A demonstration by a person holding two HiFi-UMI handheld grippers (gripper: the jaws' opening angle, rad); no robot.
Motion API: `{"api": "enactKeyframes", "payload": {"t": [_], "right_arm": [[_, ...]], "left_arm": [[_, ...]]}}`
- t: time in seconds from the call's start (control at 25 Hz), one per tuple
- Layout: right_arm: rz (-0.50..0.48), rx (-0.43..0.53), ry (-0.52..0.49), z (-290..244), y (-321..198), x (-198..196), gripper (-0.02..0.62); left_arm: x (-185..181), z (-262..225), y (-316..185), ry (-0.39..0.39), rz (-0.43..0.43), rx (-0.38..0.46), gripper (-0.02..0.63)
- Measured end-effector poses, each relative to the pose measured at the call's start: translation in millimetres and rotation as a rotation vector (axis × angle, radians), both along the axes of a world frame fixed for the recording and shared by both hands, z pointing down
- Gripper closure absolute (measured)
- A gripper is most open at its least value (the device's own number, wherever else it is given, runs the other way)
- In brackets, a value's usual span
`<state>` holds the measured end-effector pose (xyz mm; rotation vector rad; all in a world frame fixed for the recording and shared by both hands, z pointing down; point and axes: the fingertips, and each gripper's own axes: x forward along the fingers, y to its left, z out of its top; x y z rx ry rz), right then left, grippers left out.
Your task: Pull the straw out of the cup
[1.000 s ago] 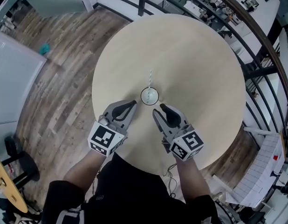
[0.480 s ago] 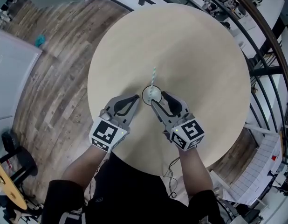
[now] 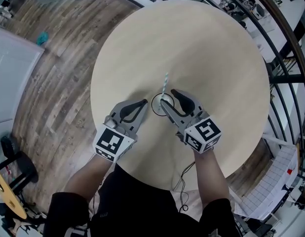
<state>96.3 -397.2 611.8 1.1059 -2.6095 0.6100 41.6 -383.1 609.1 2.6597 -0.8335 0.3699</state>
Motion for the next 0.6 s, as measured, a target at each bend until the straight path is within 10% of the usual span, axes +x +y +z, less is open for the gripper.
{"api": "enactKeyframes", "payload": {"t": [0.6], "right_arm": [[-0.086,-0.034,0.035,23,-13,-16,0.419]], "left_arm": [[-6,13,-10,0.007,-0.029,-0.034,0.597]]}}
